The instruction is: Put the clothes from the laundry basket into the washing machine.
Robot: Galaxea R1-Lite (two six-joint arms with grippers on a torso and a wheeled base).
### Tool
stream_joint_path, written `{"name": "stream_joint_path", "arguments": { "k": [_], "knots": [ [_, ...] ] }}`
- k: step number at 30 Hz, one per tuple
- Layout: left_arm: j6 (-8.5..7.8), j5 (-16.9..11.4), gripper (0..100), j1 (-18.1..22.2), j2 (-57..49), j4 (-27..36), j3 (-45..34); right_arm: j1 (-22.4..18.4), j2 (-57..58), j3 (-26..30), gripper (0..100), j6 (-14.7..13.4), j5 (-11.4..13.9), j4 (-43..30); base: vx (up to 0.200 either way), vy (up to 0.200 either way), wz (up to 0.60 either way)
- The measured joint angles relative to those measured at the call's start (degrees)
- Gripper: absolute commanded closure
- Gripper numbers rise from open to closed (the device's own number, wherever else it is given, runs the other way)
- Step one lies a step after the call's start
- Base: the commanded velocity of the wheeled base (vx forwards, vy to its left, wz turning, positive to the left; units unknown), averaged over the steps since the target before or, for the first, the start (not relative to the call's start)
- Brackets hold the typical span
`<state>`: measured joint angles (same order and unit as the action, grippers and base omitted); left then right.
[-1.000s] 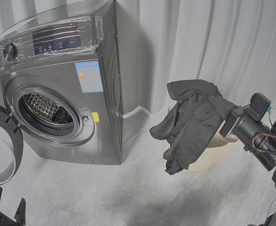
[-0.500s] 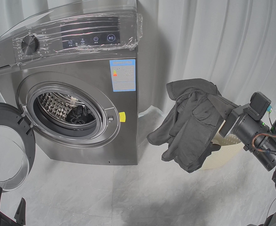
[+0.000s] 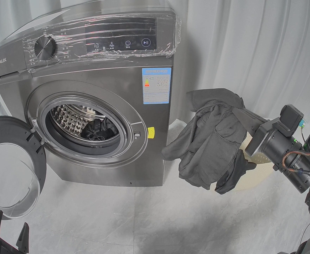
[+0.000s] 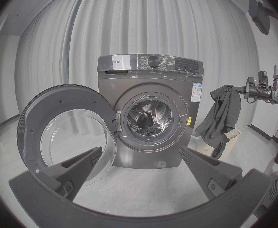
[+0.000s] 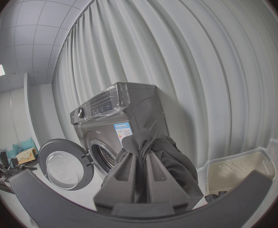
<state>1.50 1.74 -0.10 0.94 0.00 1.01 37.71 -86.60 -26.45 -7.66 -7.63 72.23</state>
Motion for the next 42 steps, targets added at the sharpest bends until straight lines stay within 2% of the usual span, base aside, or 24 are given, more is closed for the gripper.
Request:
{"name": "stream_joint_path", "arguments": {
  "k": [5, 11, 42],
  "knots": [
    [0.09, 0.09, 0, 0.0, 0.0, 0.0, 0.0, -0.02, -0.09, 0.2, 100, 0.0, 0.0, 0.0, -0.2, 0.0, 0.0],
    [0.09, 0.09, 0, 0.0, 0.0, 0.0, 0.0, 0.0, -0.27, 0.38, 100, 0.0, 0.05, 0.0, 0.0, 0.0, 0.0],
    [0.06, 0.09, 0, 0.0, 0.02, 0.0, 0.0, -0.04, -0.48, 0.79, 100, -0.17, 0.09, -0.09, 0.0, 0.194, 0.0]
  ]
}}
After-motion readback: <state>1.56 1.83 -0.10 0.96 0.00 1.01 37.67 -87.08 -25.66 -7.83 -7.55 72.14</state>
